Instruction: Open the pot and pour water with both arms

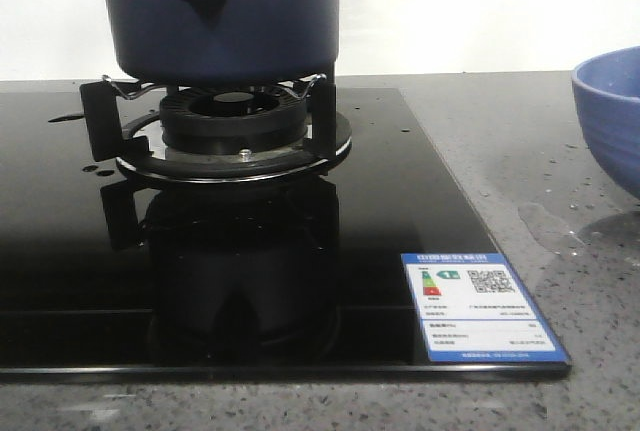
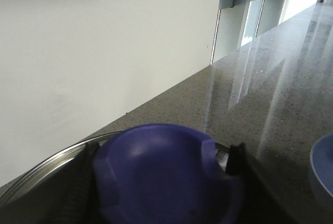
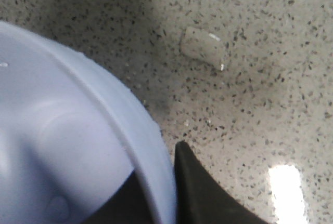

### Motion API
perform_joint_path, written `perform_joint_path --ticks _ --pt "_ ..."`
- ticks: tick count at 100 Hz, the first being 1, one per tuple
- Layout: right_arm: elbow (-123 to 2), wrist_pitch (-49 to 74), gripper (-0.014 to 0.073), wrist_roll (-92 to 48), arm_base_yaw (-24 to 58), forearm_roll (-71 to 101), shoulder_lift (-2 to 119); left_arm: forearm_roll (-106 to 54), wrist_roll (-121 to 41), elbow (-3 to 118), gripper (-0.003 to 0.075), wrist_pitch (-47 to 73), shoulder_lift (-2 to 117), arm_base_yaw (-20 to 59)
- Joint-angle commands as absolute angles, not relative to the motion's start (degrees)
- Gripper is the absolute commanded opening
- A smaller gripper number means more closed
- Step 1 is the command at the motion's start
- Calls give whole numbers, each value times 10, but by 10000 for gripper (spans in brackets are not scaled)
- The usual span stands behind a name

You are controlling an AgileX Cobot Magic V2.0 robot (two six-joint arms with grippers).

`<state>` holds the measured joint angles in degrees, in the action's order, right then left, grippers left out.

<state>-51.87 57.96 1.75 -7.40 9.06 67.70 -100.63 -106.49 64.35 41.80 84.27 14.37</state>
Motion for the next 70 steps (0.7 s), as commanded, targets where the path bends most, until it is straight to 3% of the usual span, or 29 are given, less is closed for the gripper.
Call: perform_joint_path --ticks 1,16,25,70 --pt "-531 559 56 10 -78 97 662 -1056 -1071 668 347 445 822 148" --pt "-534 561 391 10 -78 95 662 -1056 -1081 668 347 444 822 148" --pt "-548 561 520 10 -78 95 650 -1056 -1081 668 347 443 822 148" --pt "-709 537 532 10 -78 111 513 -1056 -1095 668 347 443 858 148"
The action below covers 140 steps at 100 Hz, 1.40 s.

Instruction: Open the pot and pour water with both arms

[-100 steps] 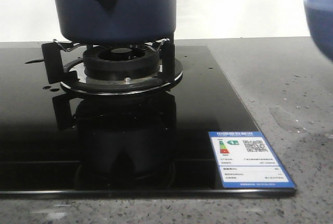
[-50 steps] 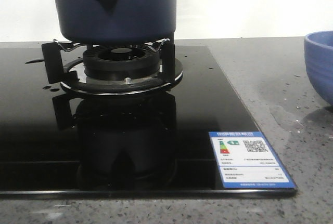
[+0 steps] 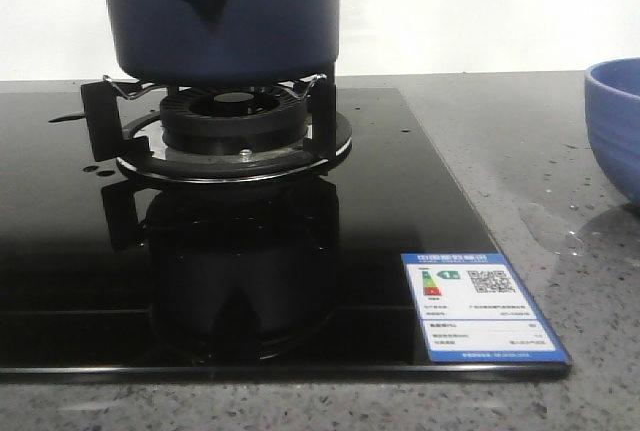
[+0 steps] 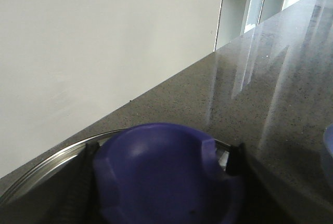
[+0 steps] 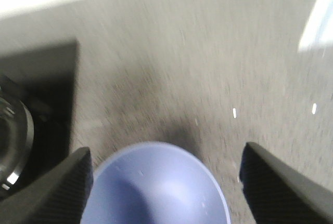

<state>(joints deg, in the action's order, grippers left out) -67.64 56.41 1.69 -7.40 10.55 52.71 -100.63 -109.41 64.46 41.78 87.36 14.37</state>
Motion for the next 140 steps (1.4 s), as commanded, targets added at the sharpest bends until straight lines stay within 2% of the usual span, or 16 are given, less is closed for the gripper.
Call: perform_joint_path --ticks 1,36,43,55,61,71,82,92,97,100,116,140 --pt "-710 537 532 10 -78 111 512 -1056 -1095 668 347 443 858 148" --pt "-711 554 532 11 -78 111 509 -1065 -1096 668 360 450 875 148" --pt "-711 554 532 11 -78 111 509 -1065 -1099 668 401 454 875 148" --pt "-711 547 532 11 -78 111 509 -1065 -1100 670 523 474 869 145" --pt "-711 535 528 11 -78 111 508 -1065 -1100 670 549 473 858 145" --pt "-705 514 472 11 -78 111 496 -1065 -1098 670 549 473 826 141" --pt "-690 510 317 10 -77 111 478 -1059 -1071 670 540 470 779 126" --pt "-659 509 114 -13 -77 109 454 -1033 -1024 659 443 461 725 102" --pt "-639 508 -19 -24 -76 109 437 -1008 -996 646 347 457 696 88" --pt "-626 506 -69 -33 -72 109 427 -995 -975 637 296 455 678 79" --pt "-537 473 -63 -84 -57 112 340 -951 -926 544 -22 449 562 44" --pt "-418 430 -64 -169 -49 164 168 -945 -926 386 -20 360 427 96"
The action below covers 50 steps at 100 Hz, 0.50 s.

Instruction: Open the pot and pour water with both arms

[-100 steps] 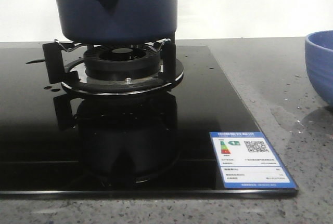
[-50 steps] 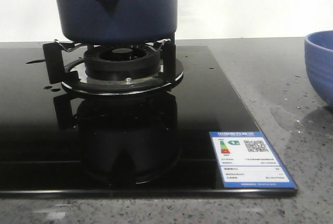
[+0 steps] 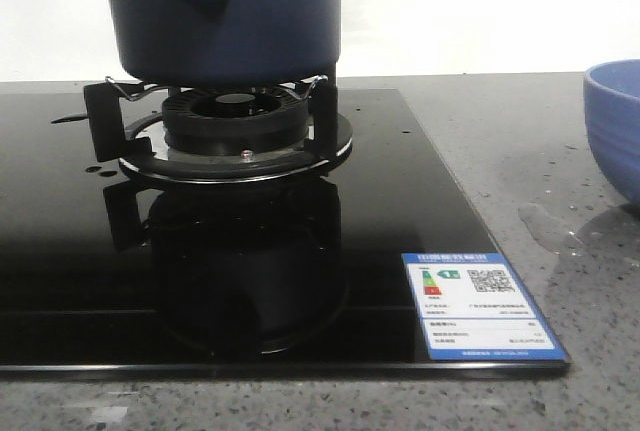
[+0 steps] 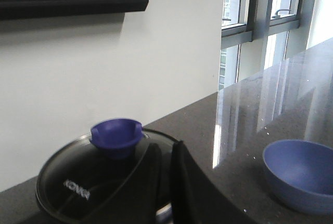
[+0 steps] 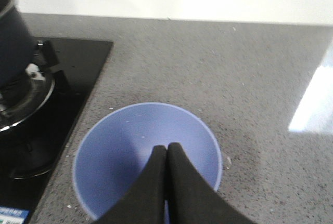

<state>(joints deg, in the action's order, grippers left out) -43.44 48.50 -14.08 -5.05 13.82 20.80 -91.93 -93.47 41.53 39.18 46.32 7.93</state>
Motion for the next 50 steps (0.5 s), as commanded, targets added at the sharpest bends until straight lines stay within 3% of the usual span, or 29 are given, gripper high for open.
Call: perform_joint_path --ticks 1,29,50 --pt "-416 429 -64 -169 -49 166 159 -945 -926 382 -20 354 423 97" --pt "-353 422 -65 -170 -49 171 6 -963 -924 226 -20 304 178 102" --pt "-340 490 -64 -170 -49 194 -15 -963 -910 142 -20 256 -9 102"
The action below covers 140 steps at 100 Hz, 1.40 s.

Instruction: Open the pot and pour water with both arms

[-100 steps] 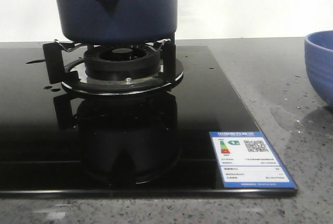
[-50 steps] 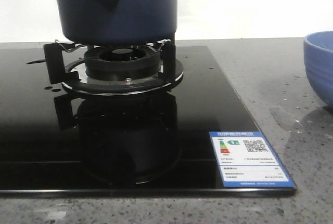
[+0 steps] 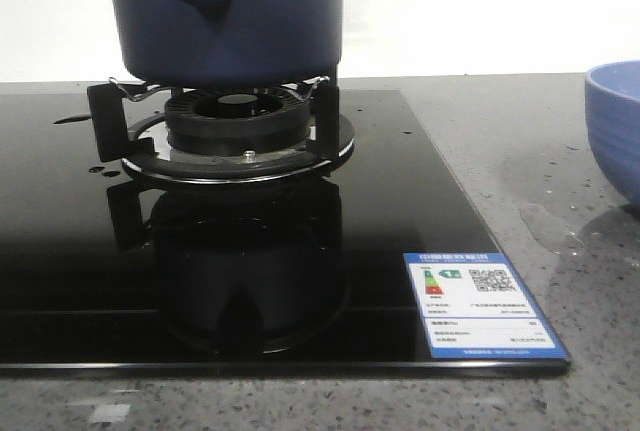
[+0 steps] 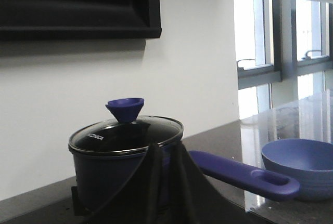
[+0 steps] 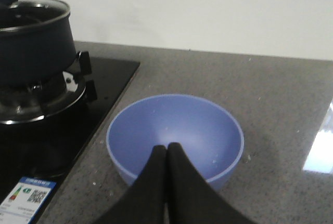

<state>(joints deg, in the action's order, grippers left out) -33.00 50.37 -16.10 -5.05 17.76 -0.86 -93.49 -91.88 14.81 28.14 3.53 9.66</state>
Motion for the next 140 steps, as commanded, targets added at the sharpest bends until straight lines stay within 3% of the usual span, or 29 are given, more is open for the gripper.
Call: perform_joint_path --ticks 1,90,107,118,130,140 --pt "-340 493 -64 -170 -49 195 -15 -963 -910 140 -20 255 -19 102" --pt "-340 520 -64 -170 -49 199 -15 -1015 -909 136 -20 265 1 102" --pt "-340 520 -64 -170 -49 199 -15 -982 -918 135 -20 194 1 102" --pt "-340 520 -64 -170 -49 199 -15 -842 -855 128 -20 114 1 102" --pt "-340 520 -64 -170 -49 199 -15 -437 -498 112 -20 48 1 102" --pt "-340 520 -64 -170 -49 199 -15 -197 -246 82 -20 26 1 102"
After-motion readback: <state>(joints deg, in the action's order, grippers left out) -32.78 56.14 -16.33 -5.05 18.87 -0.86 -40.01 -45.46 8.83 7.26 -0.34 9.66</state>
